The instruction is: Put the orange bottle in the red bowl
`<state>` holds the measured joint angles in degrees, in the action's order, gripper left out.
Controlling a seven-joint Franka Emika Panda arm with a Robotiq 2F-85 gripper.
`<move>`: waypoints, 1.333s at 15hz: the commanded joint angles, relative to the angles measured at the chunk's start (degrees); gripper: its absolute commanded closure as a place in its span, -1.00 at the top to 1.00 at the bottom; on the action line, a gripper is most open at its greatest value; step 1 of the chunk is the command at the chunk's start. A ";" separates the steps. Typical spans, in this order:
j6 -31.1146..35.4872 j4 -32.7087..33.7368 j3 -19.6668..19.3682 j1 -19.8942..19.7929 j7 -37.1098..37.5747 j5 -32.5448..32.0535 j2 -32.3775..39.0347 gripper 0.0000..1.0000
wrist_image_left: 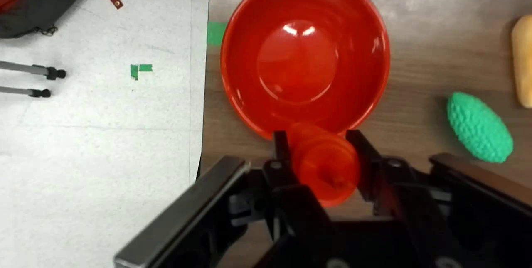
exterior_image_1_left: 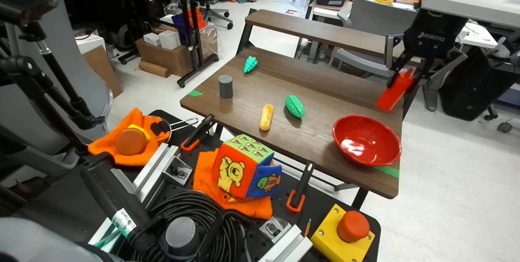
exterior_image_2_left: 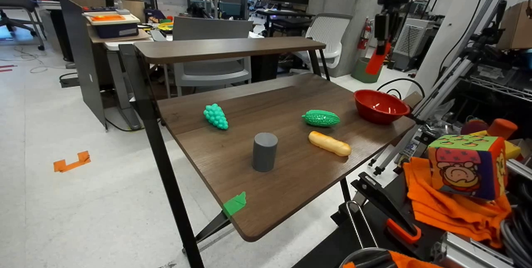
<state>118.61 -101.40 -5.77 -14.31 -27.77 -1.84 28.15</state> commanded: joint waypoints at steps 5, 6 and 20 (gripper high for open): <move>5.12 -13.61 -0.11 -1.43 0.02 0.10 -5.63 -0.73; 6.22 -13.78 -0.05 -1.28 0.71 0.15 -5.20 -0.73; 13.13 -8.26 -1.02 1.61 14.76 -1.63 7.04 -0.28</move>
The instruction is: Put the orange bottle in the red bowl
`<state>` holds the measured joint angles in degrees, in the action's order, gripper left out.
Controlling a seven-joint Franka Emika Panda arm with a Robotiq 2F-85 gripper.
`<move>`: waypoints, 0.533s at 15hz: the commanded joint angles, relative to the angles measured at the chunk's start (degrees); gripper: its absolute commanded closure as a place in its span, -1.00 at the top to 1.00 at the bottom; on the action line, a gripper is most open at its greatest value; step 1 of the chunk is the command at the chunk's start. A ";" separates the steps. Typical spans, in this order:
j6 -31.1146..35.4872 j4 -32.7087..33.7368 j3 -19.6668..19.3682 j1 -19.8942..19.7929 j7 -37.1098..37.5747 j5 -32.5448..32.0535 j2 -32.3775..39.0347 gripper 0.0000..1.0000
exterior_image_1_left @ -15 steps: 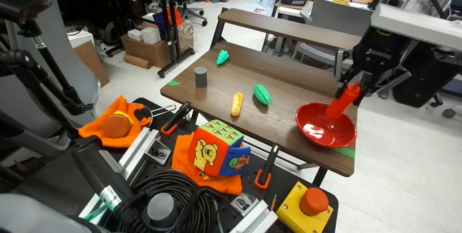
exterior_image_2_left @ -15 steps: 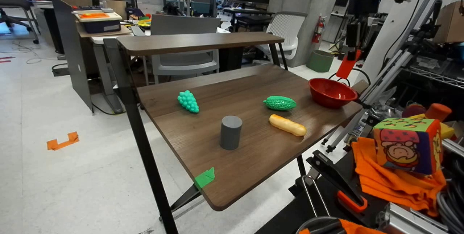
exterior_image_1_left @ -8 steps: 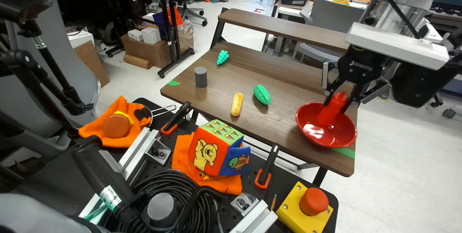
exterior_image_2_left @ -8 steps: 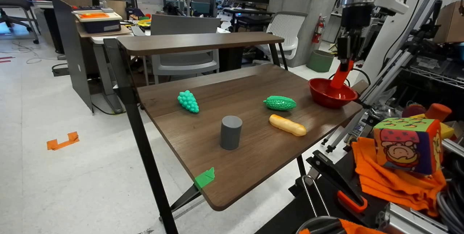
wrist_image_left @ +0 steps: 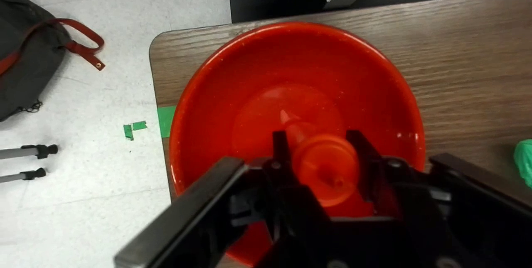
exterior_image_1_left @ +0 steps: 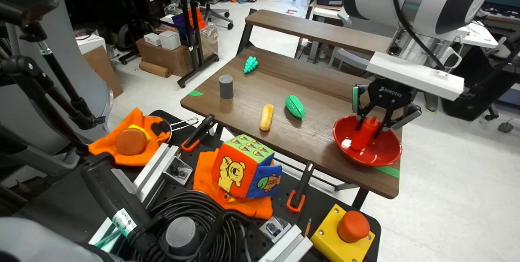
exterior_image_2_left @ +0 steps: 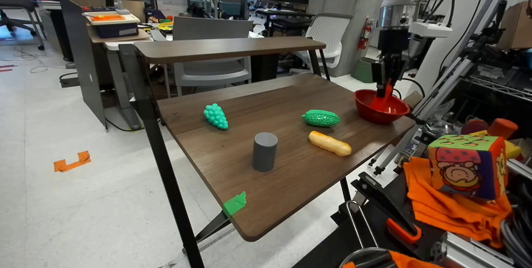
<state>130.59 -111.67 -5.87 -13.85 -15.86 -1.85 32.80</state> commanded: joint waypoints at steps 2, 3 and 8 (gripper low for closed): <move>-0.13 2.11 -1.34 1.87 4.05 -2.65 2.49 0.28; -0.75 1.36 -1.53 2.24 4.38 -3.38 1.49 0.43; -1.89 -8.59 0.08 0.47 -0.60 -1.77 -12.03 1.00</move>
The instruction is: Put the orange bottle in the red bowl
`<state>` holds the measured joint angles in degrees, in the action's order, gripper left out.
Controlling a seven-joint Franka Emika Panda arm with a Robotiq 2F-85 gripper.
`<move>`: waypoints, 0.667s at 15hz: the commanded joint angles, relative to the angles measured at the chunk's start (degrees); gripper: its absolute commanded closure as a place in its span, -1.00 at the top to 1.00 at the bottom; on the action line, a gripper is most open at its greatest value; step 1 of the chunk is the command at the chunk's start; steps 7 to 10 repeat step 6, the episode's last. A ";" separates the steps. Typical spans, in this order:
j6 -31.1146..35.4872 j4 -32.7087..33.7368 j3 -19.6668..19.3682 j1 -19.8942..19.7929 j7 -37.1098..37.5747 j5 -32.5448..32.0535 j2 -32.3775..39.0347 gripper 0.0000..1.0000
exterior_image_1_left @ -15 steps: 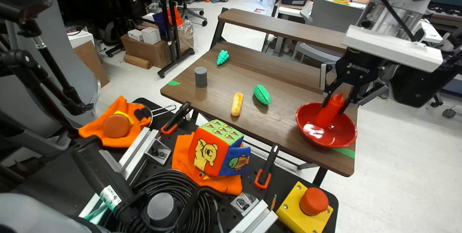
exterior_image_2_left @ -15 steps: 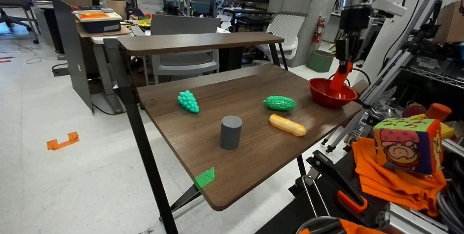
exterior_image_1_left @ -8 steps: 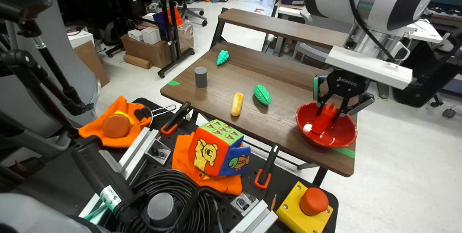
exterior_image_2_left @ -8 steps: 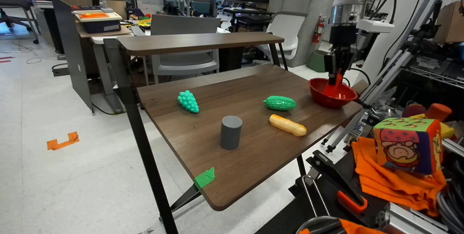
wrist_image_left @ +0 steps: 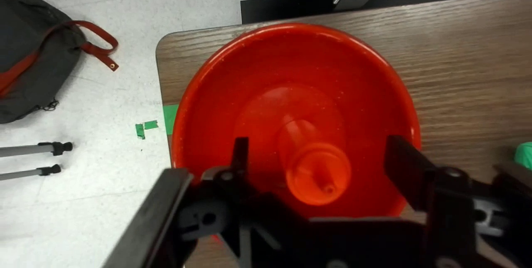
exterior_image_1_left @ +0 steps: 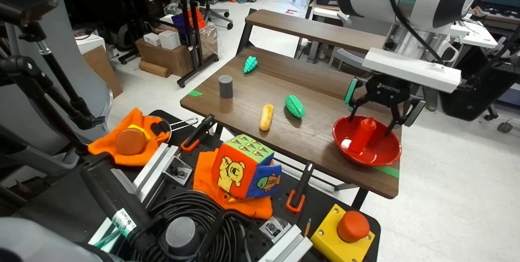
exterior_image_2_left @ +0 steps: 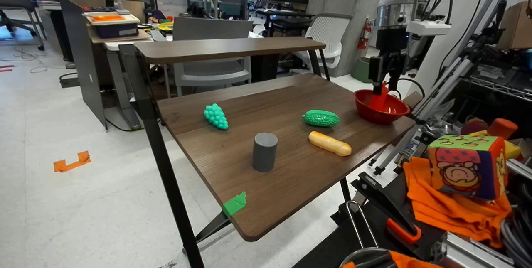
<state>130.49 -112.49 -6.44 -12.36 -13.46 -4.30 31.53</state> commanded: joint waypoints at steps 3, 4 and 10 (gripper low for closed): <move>-2.61 -4.12 -0.09 -0.22 -1.23 0.35 -7.58 1.00; -2.61 -4.34 -0.12 -0.18 -1.22 0.35 -8.18 1.00; -2.41 -4.09 -0.05 -0.20 -1.18 0.33 -7.02 1.00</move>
